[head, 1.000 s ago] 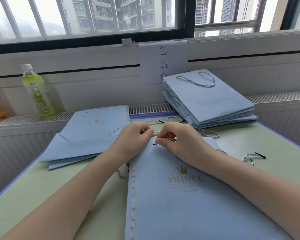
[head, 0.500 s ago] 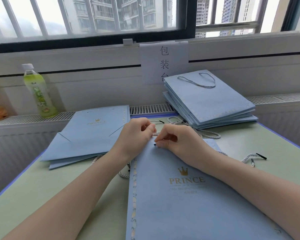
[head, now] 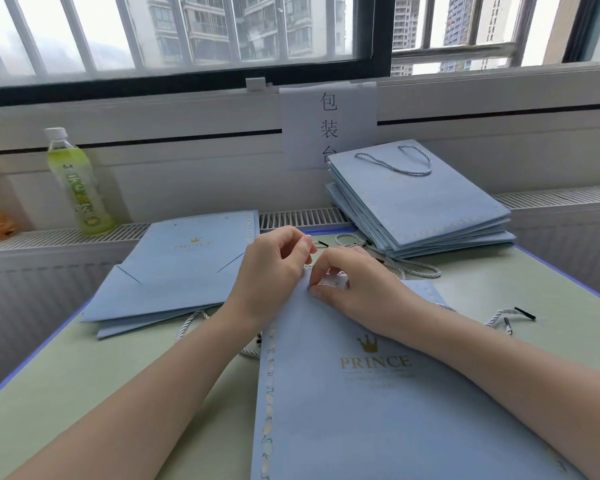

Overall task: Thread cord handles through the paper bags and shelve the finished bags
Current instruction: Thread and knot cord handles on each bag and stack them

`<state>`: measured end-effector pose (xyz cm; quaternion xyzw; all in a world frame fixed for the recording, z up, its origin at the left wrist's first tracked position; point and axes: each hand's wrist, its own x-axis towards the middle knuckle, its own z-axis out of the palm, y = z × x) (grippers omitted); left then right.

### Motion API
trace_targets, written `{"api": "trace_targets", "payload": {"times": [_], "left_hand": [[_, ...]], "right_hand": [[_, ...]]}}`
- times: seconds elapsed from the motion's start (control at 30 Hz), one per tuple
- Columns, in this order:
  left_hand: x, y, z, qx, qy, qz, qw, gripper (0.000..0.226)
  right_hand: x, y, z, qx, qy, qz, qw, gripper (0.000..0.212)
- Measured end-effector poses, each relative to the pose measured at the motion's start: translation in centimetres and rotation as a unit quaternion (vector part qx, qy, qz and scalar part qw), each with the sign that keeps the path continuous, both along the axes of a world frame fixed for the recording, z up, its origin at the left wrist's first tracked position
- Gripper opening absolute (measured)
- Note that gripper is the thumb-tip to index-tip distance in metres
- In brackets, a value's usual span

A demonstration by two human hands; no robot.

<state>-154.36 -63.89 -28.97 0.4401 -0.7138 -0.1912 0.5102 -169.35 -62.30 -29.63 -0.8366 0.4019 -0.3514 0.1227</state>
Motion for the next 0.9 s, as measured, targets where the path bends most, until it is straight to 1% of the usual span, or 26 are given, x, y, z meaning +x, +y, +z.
{"api": "trace_targets", "payload": {"times": [0.13,0.17,0.3,0.37,0.43,0.47,0.53,0.57,0.63,0.77,0.8,0.9], "left_hand": [[0.0,-0.3,-0.7,-0.002,-0.127,-0.008,0.992,0.024],[0.1,-0.3,-0.8,-0.002,-0.146,-0.012,0.989,0.024],[0.3,-0.8,-0.8,-0.002,-0.157,-0.012,0.987,0.031],[0.3,-0.6,-0.7,-0.018,-0.148,-0.02,0.989,0.033],[0.4,-0.6,-0.6,-0.017,-0.109,-0.035,0.993,0.029],[0.6,-0.5,-0.5,-0.001,-0.075,-0.048,0.996,0.027],[0.8,-0.5,-0.2,0.044,-0.007,-0.068,0.997,0.032],[0.9,-0.4,0.0,0.065,0.014,-0.069,0.995,0.035],[0.9,-0.3,0.1,0.099,0.027,-0.07,0.992,0.045],[1.2,-0.3,0.0,0.168,0.048,-0.103,0.979,0.069],[1.3,-0.3,0.0,0.181,0.057,-0.108,0.976,0.072],[1.4,-0.2,0.3,0.217,0.069,-0.114,0.967,0.07]], "right_hand": [[-0.1,0.0,-0.1,0.01,-0.01,-0.031,0.999,0.019],[-0.1,-0.1,-0.1,0.008,-0.011,-0.041,0.999,0.022],[-0.1,0.0,0.0,-0.007,-0.031,-0.06,0.998,0.026],[0.0,0.1,0.1,-0.015,-0.047,-0.058,0.997,0.026],[0.1,0.3,0.2,-0.014,-0.059,-0.053,0.997,0.027],[0.1,0.3,0.3,-0.011,-0.061,-0.048,0.997,0.027],[0.2,0.4,0.3,-0.009,-0.057,-0.037,0.998,0.026],[0.3,0.4,0.4,-0.01,-0.053,-0.034,0.998,0.025],[0.4,0.3,0.3,-0.008,-0.045,-0.031,0.998,0.023],[0.5,0.3,0.2,-0.005,-0.043,-0.028,0.999,0.02],[0.5,0.3,0.2,-0.007,-0.042,-0.027,0.999,0.021],[0.5,0.3,0.2,-0.016,-0.037,-0.027,0.999,0.022]]}}
